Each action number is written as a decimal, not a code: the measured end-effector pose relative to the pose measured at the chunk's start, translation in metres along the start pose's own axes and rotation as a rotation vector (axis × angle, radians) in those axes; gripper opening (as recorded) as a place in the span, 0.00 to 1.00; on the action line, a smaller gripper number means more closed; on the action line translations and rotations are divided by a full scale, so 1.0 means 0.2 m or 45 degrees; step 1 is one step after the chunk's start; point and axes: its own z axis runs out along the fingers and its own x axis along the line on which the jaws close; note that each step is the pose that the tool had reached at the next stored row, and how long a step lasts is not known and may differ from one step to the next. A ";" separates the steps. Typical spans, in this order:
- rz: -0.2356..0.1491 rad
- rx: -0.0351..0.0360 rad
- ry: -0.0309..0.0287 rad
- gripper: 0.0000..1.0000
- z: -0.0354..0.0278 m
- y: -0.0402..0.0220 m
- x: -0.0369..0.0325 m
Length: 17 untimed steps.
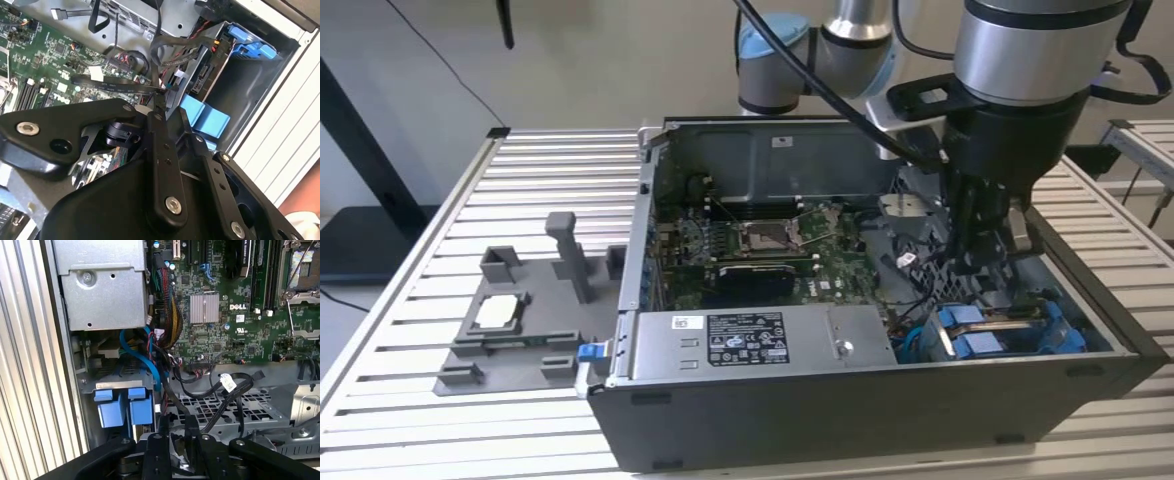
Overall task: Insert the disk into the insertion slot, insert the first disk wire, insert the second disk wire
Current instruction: 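Insert the second disk wire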
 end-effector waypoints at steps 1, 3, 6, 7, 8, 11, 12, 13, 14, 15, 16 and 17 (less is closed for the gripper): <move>-0.001 0.0000 -0.0001 0.27 0.000 0.000 0.000; -0.002 0.0005 -0.0003 0.27 0.000 0.000 0.000; -0.007 0.0019 -0.0013 0.27 -0.001 -0.001 -0.001; -0.012 0.0025 -0.0022 0.27 -0.001 -0.002 -0.001; -0.019 0.0029 -0.0037 0.27 0.000 -0.004 0.000; -0.044 0.0025 -0.0094 0.27 0.000 -0.006 -0.001; -0.049 0.0025 -0.0104 0.27 0.000 -0.006 -0.001; -0.052 0.0034 -0.0113 0.27 0.001 -0.006 -0.001; -0.054 0.0053 -0.0117 0.27 0.001 -0.006 -0.002; -0.055 0.0074 -0.0120 0.27 0.001 -0.006 -0.002; -0.055 0.0092 -0.0120 0.27 0.001 -0.006 -0.002; -0.055 0.0109 -0.0120 0.27 0.001 -0.006 -0.001</move>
